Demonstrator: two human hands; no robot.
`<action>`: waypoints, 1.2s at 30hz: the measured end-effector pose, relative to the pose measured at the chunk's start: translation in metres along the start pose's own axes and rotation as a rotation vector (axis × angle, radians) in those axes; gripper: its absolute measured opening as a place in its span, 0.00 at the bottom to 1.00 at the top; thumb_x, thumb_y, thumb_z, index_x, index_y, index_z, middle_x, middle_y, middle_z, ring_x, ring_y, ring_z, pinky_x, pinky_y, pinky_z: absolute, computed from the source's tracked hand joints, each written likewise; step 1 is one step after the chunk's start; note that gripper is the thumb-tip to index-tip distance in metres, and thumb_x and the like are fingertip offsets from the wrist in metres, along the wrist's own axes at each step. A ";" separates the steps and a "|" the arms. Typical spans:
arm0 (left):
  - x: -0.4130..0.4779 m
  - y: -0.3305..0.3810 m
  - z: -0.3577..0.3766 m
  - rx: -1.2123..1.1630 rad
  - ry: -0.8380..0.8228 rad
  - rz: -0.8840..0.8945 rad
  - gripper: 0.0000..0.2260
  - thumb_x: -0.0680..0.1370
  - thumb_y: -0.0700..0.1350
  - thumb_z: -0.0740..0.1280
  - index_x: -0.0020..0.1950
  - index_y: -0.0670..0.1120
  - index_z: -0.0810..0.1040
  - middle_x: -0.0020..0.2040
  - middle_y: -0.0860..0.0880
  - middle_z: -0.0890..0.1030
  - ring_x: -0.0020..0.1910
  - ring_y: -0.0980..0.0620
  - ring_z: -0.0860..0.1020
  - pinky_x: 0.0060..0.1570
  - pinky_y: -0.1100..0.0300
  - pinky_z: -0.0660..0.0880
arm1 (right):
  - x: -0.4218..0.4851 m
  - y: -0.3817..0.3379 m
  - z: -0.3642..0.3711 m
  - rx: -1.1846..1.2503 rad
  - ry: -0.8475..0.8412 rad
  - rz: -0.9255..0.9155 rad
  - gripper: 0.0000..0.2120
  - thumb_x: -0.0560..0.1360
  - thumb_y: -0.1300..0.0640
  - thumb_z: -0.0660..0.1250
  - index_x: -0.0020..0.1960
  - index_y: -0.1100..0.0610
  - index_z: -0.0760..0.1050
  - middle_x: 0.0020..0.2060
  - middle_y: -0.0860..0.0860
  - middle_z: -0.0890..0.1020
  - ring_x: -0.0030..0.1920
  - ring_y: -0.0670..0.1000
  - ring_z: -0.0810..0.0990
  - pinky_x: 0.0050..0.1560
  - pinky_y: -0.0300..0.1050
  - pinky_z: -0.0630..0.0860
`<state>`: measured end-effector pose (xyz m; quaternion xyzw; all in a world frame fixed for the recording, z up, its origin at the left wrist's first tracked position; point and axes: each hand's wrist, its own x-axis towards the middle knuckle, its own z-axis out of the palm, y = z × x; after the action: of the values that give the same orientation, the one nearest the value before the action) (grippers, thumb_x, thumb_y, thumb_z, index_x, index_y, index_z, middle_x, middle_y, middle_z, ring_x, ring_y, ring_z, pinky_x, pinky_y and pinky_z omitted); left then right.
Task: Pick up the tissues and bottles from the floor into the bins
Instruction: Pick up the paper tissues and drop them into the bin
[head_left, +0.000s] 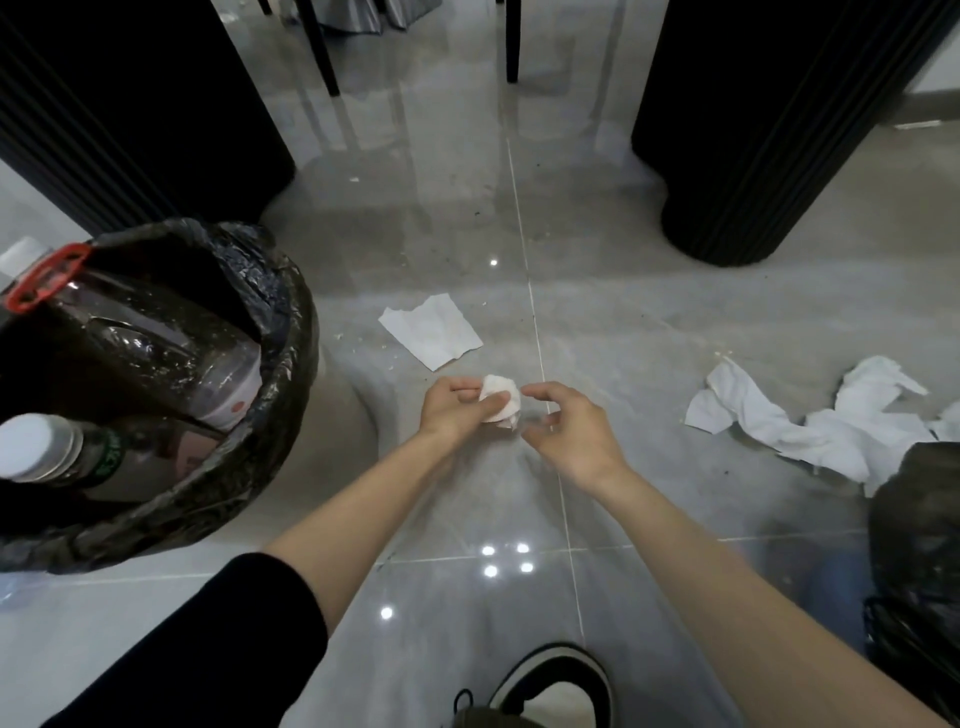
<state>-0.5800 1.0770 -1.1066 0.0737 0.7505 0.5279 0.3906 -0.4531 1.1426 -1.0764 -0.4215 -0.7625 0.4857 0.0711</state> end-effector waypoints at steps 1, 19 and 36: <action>-0.002 0.000 0.001 -0.041 -0.031 -0.034 0.16 0.70 0.39 0.75 0.54 0.40 0.75 0.52 0.41 0.81 0.47 0.47 0.81 0.55 0.54 0.78 | -0.001 0.002 0.000 0.044 0.001 0.011 0.19 0.72 0.62 0.70 0.62 0.51 0.75 0.58 0.48 0.78 0.47 0.48 0.77 0.47 0.34 0.70; 0.050 0.003 -0.007 0.742 0.119 0.111 0.16 0.79 0.46 0.59 0.67 0.48 0.73 0.71 0.45 0.68 0.72 0.45 0.64 0.69 0.58 0.61 | 0.006 0.018 -0.007 0.188 0.258 0.105 0.08 0.70 0.63 0.71 0.48 0.58 0.77 0.36 0.46 0.76 0.33 0.42 0.74 0.30 0.25 0.69; 0.061 -0.011 -0.024 1.141 -0.012 0.286 0.15 0.80 0.47 0.56 0.59 0.41 0.75 0.66 0.43 0.73 0.68 0.41 0.66 0.66 0.51 0.64 | 0.004 0.013 0.000 0.267 0.281 0.133 0.08 0.70 0.61 0.72 0.47 0.55 0.76 0.37 0.44 0.76 0.36 0.42 0.75 0.31 0.25 0.69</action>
<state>-0.6348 1.0863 -1.1441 0.3755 0.8964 0.0875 0.2185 -0.4487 1.1478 -1.0884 -0.5213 -0.6445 0.5225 0.1997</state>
